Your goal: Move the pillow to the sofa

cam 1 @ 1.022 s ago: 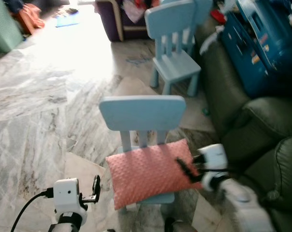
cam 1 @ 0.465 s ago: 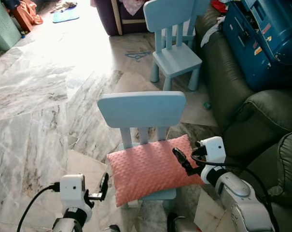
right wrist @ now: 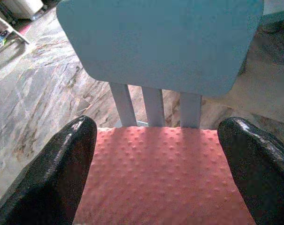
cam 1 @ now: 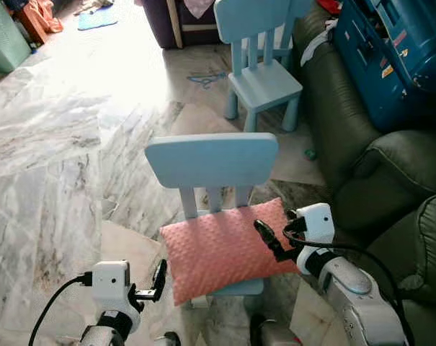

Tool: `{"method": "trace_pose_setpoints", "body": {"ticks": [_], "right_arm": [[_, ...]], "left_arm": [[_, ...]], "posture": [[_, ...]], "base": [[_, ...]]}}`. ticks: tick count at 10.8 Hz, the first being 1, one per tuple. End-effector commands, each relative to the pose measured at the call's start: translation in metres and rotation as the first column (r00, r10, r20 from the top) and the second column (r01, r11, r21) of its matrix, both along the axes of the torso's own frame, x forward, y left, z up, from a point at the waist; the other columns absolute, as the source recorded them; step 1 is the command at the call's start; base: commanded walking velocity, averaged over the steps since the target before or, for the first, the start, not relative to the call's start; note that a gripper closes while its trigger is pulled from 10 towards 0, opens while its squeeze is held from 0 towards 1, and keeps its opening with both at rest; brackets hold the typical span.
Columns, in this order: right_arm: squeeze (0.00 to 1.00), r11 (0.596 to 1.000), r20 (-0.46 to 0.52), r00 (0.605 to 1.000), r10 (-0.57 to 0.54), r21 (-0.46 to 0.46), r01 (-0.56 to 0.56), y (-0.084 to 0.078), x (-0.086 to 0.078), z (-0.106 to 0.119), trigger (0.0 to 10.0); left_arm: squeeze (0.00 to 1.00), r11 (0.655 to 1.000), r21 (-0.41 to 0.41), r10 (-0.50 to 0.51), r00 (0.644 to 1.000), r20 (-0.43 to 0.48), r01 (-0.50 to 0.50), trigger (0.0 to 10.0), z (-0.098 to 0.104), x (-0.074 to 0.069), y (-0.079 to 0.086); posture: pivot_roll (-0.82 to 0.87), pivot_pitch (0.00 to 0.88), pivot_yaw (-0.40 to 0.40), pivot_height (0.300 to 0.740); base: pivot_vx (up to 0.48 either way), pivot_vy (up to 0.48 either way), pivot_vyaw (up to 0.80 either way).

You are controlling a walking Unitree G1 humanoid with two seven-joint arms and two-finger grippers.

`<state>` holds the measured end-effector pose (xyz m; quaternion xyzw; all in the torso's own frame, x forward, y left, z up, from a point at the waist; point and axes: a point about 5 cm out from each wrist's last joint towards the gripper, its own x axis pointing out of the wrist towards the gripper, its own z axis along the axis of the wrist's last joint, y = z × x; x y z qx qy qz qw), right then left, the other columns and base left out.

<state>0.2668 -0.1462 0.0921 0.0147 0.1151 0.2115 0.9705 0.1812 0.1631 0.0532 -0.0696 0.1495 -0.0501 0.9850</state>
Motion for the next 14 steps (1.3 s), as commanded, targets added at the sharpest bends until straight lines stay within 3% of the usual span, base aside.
{"method": "trace_pose_setpoints", "body": {"ticks": [1,8,14], "right_arm": [[0.00,1.000,-0.006,1.000,0.016,0.013,-0.016,0.0035,-0.0028,0.0005,10.0],[0.00,0.999,-0.004,0.999,0.034,0.013,-0.034,0.0054,-0.0035,0.0026,10.0],[0.00,0.999,0.002,0.999,0.049,0.009,-0.049,0.0065,-0.0027,0.0035,10.0]], "left_arm": [[0.00,1.000,0.015,0.009,0.999,-0.034,-0.009,10.0,-0.0045,-0.0063,0.0046],[0.00,1.000,0.006,0.009,0.999,-0.037,-0.009,10.0,-0.0040,-0.0078,0.0004],[0.00,1.000,0.005,0.012,0.999,-0.039,-0.012,10.0,-0.0040,-0.0088,-0.0009]], "posture": [[-0.16,0.277,0.067,0.699],[-0.16,0.285,0.059,0.592],[-0.16,0.286,0.051,0.584]], "base": [[0.000,0.000,0.00],[0.000,0.000,0.00],[0.000,0.000,0.00]]}}
